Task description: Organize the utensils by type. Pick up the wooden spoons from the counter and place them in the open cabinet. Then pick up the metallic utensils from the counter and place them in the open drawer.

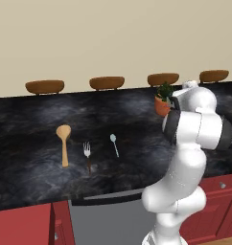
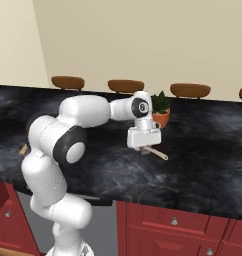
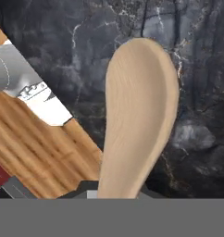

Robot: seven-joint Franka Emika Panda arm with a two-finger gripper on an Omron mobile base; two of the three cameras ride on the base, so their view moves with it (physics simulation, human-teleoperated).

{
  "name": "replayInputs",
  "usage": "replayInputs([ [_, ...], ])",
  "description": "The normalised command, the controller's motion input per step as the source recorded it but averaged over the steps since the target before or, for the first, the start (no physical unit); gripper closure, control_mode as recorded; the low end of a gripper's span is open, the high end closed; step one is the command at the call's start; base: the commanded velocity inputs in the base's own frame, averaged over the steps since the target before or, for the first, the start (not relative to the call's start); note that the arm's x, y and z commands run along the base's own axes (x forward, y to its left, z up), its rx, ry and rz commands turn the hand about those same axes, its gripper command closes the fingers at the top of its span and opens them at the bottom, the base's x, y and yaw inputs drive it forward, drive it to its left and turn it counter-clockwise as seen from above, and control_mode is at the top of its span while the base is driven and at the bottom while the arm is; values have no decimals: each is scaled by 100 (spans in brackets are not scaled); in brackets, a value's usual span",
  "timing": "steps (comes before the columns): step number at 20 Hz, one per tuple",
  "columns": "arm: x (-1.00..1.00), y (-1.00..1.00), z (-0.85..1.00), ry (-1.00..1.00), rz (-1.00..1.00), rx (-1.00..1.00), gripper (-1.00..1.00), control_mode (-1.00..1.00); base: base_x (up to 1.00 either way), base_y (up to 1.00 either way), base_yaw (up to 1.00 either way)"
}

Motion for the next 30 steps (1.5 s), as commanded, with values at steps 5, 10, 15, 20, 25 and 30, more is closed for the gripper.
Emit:
replayInputs([
  [5, -48, 56, 52, -8, 35, 5, 100, -100, 0, 0, 0],
  [10, -36, 61, 48, -10, 22, 20, 100, -100, 0, 0, 0],
  [15, -25, 57, 54, -1, 15, 31, 100, -100, 0, 0, 0],
  [20, -28, 54, 51, 0, 8, 23, 100, -100, 0, 0, 0],
  [25, -34, 48, 37, 0, 3, 3, 100, -100, 0, 0, 0],
  [30, -11, 12, 2, 0, 0, 0, 100, -100, 0, 0, 0],
])
